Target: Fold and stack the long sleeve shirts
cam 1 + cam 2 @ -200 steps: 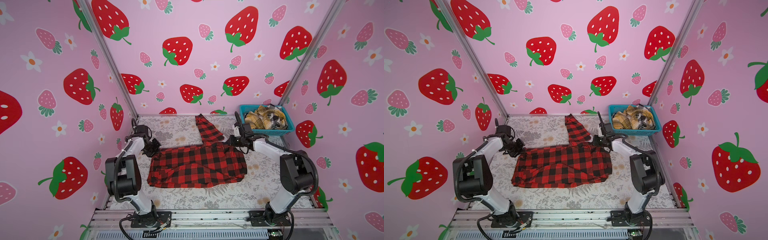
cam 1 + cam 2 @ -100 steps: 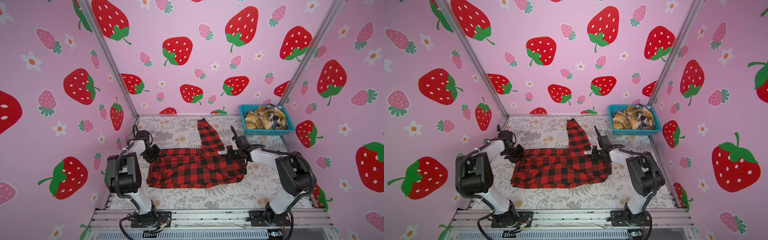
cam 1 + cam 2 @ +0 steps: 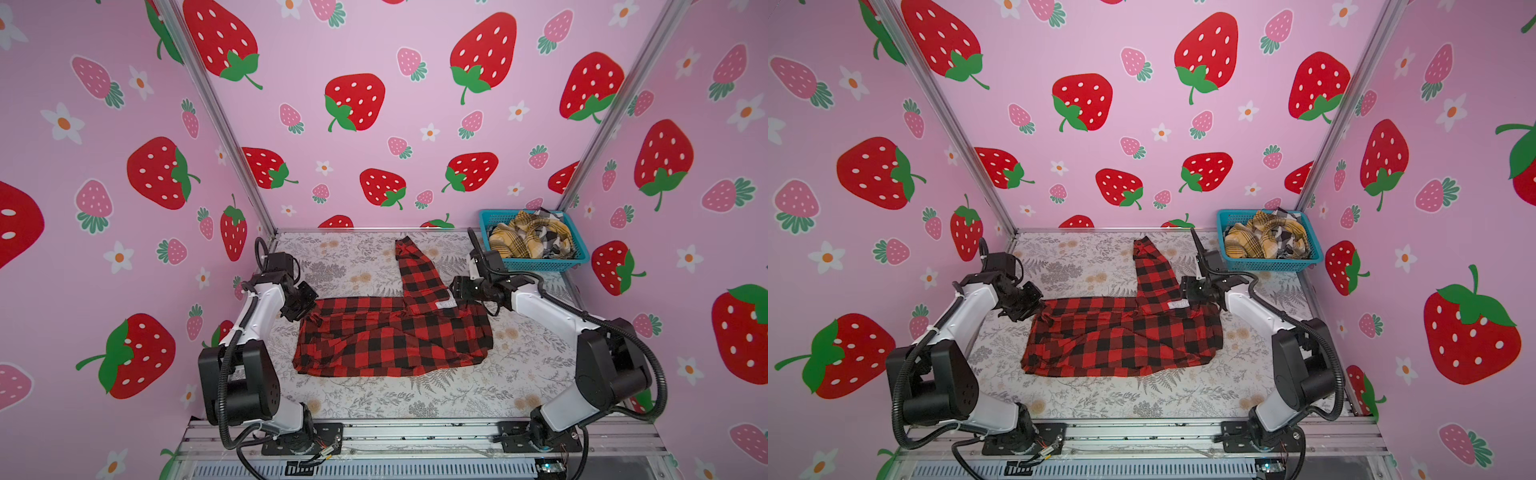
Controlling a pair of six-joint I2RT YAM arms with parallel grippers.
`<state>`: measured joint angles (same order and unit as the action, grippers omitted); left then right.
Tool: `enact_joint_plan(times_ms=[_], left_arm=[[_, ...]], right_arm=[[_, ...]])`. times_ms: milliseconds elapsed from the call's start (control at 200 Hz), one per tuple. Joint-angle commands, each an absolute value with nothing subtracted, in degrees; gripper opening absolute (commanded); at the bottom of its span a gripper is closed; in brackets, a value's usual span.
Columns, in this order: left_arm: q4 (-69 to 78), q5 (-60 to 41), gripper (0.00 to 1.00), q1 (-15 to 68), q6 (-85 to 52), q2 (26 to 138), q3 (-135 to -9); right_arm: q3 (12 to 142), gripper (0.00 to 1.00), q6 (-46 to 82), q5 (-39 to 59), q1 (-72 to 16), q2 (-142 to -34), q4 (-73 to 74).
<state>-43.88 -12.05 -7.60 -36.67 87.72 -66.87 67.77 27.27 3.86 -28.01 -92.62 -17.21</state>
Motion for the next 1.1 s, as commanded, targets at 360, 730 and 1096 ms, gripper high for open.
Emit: enact_joint_plan(times_ms=[360,730,1096], left_arm=[[-40.40,-13.25,0.00,-4.54,-37.01,100.24,-65.74],[-39.09,-12.57,0.00,-4.54,-35.87,100.37,-60.81],[-40.61,-12.65,0.00,-4.49,-35.73,98.19,-62.77]], right_arm=[[108.81,0.79,14.19,3.09,-28.04,-127.95,-26.25],[127.85,0.70,12.44,6.82,-28.34,-147.20,-30.87],[127.98,0.00,11.56,7.60,-28.90,-145.22,-29.09]])
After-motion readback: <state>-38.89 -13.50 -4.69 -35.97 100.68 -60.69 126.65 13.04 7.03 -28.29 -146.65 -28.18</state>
